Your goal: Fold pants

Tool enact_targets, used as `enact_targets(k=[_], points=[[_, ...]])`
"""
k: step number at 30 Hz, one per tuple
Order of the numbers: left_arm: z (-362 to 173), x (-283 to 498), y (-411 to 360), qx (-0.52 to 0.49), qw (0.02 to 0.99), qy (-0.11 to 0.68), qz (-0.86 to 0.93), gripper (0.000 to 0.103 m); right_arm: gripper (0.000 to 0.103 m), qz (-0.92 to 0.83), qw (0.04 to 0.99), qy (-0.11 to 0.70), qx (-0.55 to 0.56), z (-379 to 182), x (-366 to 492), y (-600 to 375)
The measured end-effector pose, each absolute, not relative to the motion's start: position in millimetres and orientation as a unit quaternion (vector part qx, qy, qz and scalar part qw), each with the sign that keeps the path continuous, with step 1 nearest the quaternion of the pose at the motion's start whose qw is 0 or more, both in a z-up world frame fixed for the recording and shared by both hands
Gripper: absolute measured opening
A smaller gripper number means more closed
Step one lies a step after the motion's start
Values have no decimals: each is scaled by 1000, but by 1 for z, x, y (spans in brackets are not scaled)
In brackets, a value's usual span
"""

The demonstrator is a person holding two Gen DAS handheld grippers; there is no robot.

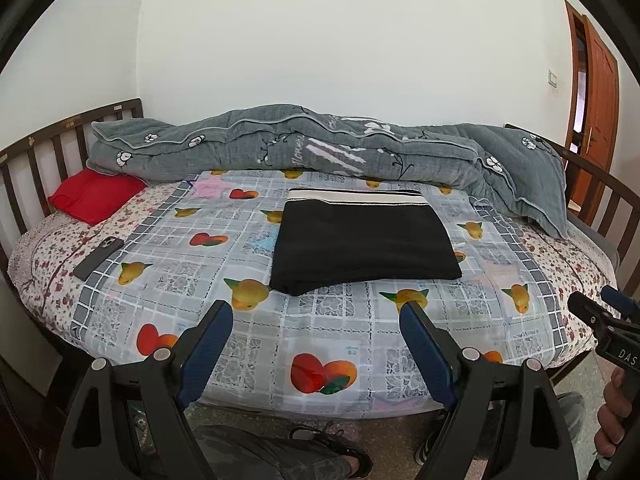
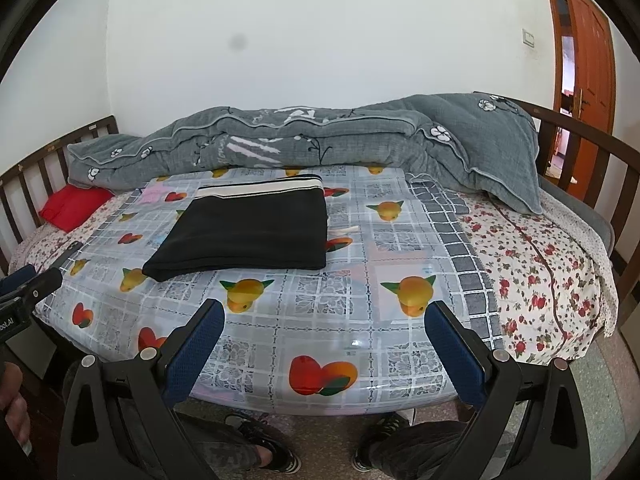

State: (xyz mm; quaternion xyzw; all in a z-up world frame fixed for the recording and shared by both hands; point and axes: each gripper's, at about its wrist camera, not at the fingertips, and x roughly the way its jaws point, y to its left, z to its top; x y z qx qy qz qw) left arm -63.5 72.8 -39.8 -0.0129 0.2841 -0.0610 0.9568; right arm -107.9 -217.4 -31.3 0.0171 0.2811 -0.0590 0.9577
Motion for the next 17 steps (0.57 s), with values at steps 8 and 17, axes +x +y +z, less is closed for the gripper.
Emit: enact_targets(k=[8,17], points=[[-39,-64,72,-13,957,284,-61,85,99,-59,958,281,17,-31,-108,-218],[-38,-62,77,-14,957,283,-67,85,99,-59,958,280,16,-30,-109,-215]])
